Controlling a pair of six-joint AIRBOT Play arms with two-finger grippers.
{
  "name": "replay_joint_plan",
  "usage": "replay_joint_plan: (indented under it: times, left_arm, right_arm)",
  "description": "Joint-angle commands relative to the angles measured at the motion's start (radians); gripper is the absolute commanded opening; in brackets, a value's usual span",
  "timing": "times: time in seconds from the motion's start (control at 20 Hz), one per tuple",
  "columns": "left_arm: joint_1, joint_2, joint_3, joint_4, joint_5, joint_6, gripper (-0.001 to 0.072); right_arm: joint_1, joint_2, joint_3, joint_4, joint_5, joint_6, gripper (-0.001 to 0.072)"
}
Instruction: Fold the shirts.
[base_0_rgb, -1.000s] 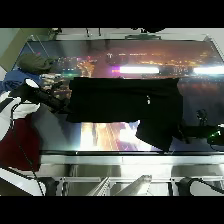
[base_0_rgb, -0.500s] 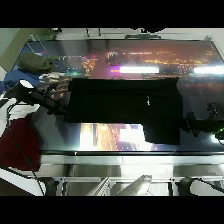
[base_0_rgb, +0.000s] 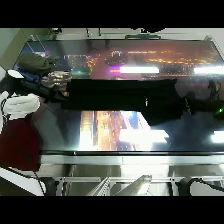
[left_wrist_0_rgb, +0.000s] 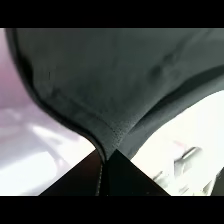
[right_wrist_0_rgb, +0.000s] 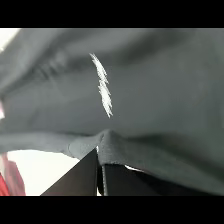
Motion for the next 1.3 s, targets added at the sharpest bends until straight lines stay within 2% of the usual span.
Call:
replay_joint_plan:
  times: [0.0,0.2,0.35,0.45,0.6,0.95,1.15,1.2,1.25]
  left_arm:
    - [-0.012,-0.073,0.183,-0.072,-0.025,-0.035,0.0023]
    - [-0.056,-0.216,0.396,-0.117,-0.017,-0.055,0.0022]
    - [-0.073,-0.33,0.513,-0.111,0.006,-0.092,0.0019]
    - [-0.068,-0.361,0.491,-0.108,0.058,-0.095,0.0014]
    - [-0.05,-0.361,0.422,-0.046,0.129,-0.094,0.0014]
    - [-0.039,-0.36,0.422,0.048,0.053,-0.095,0.0014]
    - [-0.04,-0.36,0.422,0.046,0.011,-0.098,0.0015]
    - [-0.041,-0.36,0.422,0.044,0.009,-0.098,0.0017]
    - [-0.042,-0.36,0.423,0.042,0.002,-0.098,0.0051]
  right_arm:
    - [0.068,-0.154,0.248,0.04,-0.029,0.049,0.0023]
    - [0.1,-0.358,0.465,0.078,-0.058,0.078,0.0024]
    - [0.108,-0.46,0.533,0.09,-0.098,0.078,0.0023]
    - [0.107,-0.502,0.538,0.09,-0.107,0.077,0.0023]
    - [0.105,-0.523,0.538,0.089,-0.126,0.002,0.0023]
    - [0.092,-0.525,0.541,0.033,-0.194,-0.035,0.0023]
    - [0.093,-0.525,0.541,0.033,-0.203,-0.051,0.0025]
    - [0.095,-0.525,0.541,0.033,-0.203,-0.051,0.0031]
    - [0.095,-0.525,0.541,0.034,-0.202,-0.057,0.0095]
